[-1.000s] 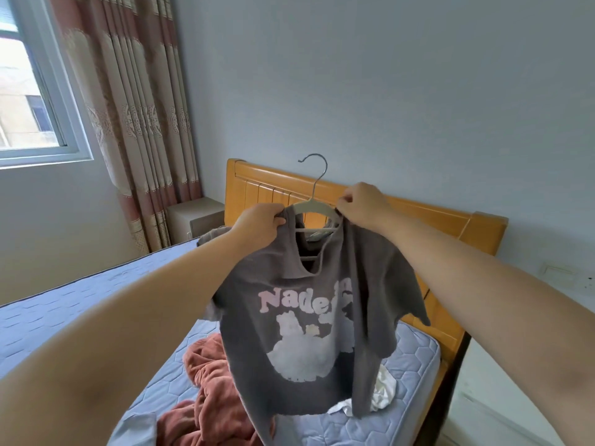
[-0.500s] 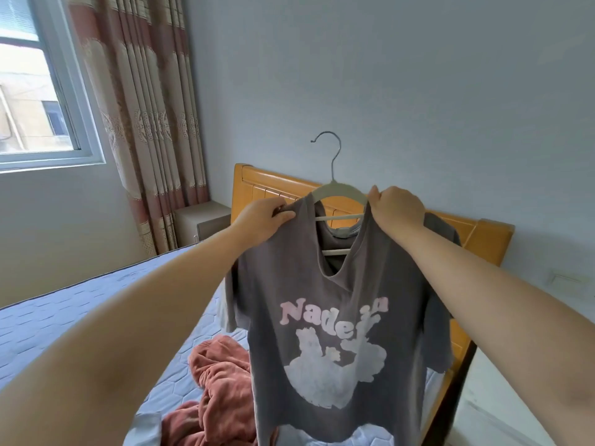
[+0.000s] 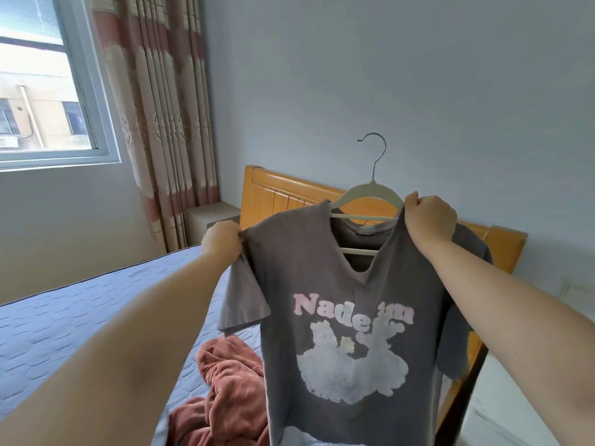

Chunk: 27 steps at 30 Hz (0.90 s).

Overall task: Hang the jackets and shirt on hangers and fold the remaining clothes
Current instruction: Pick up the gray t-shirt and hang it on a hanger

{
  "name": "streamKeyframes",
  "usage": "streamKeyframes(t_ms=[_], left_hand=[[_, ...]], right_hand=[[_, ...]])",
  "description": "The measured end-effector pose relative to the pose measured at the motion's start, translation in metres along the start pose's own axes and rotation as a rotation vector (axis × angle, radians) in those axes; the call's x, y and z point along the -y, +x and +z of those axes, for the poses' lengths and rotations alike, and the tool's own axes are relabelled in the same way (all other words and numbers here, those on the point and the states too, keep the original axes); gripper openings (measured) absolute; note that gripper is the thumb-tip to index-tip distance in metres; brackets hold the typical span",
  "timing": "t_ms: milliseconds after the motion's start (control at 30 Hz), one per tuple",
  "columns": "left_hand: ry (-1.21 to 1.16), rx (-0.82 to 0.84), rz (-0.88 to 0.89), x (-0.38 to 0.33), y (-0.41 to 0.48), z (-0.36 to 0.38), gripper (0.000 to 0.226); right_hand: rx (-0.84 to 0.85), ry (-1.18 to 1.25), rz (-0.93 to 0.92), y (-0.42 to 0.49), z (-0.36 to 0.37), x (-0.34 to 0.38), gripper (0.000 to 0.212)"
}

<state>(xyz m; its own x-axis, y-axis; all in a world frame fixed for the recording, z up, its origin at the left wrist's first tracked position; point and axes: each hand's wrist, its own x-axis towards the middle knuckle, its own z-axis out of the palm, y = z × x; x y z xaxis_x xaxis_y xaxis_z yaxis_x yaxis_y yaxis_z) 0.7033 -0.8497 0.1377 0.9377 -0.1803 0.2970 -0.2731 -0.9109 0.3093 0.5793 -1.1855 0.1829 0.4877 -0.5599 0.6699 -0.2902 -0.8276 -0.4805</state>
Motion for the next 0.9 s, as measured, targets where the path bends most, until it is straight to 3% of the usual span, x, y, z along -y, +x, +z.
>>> streamKeyframes(t_ms=[100, 167, 233, 300, 367, 433, 767, 900], left_hand=[[0.116, 0.194, -0.128, 0.008, -0.008, 0.008, 0.037], [-0.073, 0.166, -0.046, 0.006, -0.002, 0.012, 0.049], [-0.367, 0.029, 0.06, -0.01, 0.002, 0.011, 0.057], [-0.398, 0.131, 0.198, -0.039, -0.005, 0.001, 0.038], [-0.211, 0.236, 0.309, -0.062, -0.01, -0.002, 0.013], [-0.102, 0.212, 0.352, -0.069, -0.011, -0.004, 0.018], [-0.086, 0.075, 0.498, -0.101, -0.007, -0.024, 0.026], [-0.12, 0.046, 0.498, -0.105, -0.001, -0.024, 0.028]], right_hand=[[0.017, -0.009, 0.011, -0.006, 0.007, 0.001, 0.055], [0.029, -0.011, 0.0, -0.011, 0.013, 0.004, 0.055], [0.034, 0.002, -0.024, -0.015, 0.018, 0.008, 0.055], [0.04, 0.017, -0.041, -0.019, 0.021, 0.013, 0.054], [0.044, 0.036, -0.07, -0.024, 0.024, 0.018, 0.054], [0.037, 0.061, -0.105, -0.026, 0.024, 0.02, 0.054], [-0.021, 0.113, -0.086, -0.023, 0.016, 0.003, 0.052], [0.063, 0.111, -0.13, -0.022, 0.014, 0.004, 0.047]])
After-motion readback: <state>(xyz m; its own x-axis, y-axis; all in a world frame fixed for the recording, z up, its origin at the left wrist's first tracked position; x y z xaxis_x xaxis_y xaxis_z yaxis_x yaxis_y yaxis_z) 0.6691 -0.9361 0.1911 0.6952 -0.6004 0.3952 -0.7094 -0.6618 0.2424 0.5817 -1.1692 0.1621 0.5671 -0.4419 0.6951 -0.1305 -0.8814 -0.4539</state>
